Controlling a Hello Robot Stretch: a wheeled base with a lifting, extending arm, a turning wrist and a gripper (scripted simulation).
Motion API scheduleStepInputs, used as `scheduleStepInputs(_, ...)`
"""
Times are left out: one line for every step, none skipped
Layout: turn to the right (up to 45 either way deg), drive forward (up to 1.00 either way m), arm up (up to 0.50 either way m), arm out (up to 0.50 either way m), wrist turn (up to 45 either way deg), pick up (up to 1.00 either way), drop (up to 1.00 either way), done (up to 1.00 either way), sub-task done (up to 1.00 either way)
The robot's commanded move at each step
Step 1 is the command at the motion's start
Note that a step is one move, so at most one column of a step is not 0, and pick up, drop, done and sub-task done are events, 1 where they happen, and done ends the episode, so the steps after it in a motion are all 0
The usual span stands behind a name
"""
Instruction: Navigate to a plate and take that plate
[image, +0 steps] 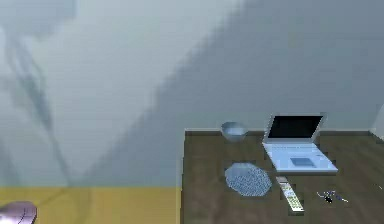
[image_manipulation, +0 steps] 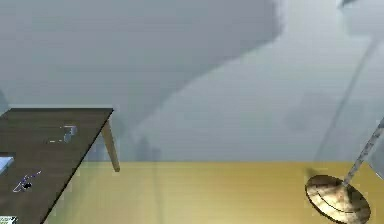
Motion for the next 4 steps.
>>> scheduleStepInputs(-45.0,0.0,0.0,0.0,0.0,0.0,0.0,0.0,0.0)
scheduleStepInputs(-21.0,0.0,0.0,0.0,0.0,0.0,0.0,0.0,0.0)
scheduleStepInputs(0.0,0.0,0.5,0.0,0.0,0.0,0.0,0.0,0.0)
scheduleStepInputs(0.0,0.0,0.24,0.0,0.0,0.0,0.0,0.0,0.0)
